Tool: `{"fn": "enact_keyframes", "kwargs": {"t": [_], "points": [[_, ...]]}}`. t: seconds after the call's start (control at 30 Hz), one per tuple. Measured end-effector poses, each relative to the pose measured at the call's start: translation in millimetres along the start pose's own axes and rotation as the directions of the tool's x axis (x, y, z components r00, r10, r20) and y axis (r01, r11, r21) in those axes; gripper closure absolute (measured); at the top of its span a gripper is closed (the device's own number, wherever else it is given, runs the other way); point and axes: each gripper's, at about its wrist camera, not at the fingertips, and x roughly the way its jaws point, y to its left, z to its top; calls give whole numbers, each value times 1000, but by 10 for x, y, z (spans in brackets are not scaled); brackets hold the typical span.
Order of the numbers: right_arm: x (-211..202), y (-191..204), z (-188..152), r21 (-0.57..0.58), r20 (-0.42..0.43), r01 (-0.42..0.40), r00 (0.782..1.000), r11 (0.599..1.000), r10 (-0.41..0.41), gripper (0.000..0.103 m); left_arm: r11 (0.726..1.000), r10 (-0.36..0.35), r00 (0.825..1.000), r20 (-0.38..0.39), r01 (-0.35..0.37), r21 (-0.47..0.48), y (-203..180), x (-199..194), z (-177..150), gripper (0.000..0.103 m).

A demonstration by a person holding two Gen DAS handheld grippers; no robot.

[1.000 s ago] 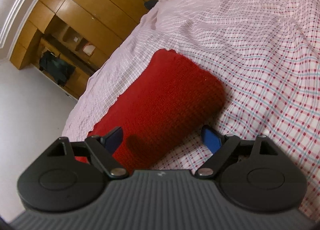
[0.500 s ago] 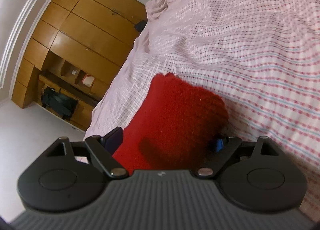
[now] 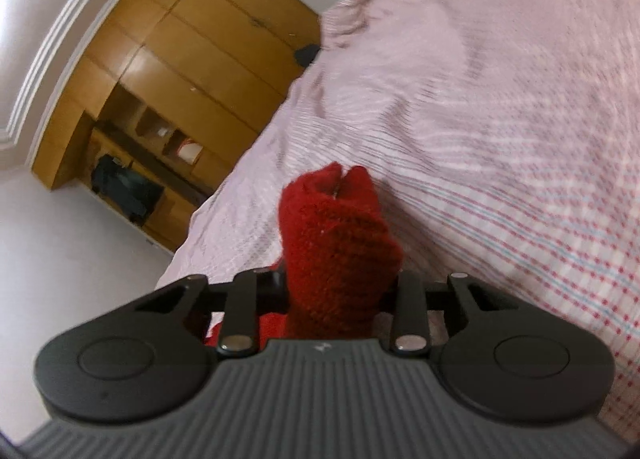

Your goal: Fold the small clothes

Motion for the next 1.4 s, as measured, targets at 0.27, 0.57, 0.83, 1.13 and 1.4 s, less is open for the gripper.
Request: {"fn": "enact_keyframes", "kwargs": {"t": [0.27,0.57,0.83,1.13,1.4], "points": [[-74,532,42,-211,6,-44,999,976,46,70,999,3,1000,14,-2,-33,124,-59,14,33],[-96,1090,-32,-371,7,-97,994,924,107,73,998,-4,999,41,7,-60,283,-149,26,33],[-41,1678,-281,-488,-21,-143,988,861,153,73,994,9,999,54,-3,-109,544,-191,1,33],[322,2169,-1147,-733,-150,-165,985,660,80,74,986,26,999,37,-19,-163,855,-167,-66,33],[408,2158,-1732,-850,-192,-179,981,495,25,74,981,30,999,26,-24,-194,1052,-137,-129,33]]}}
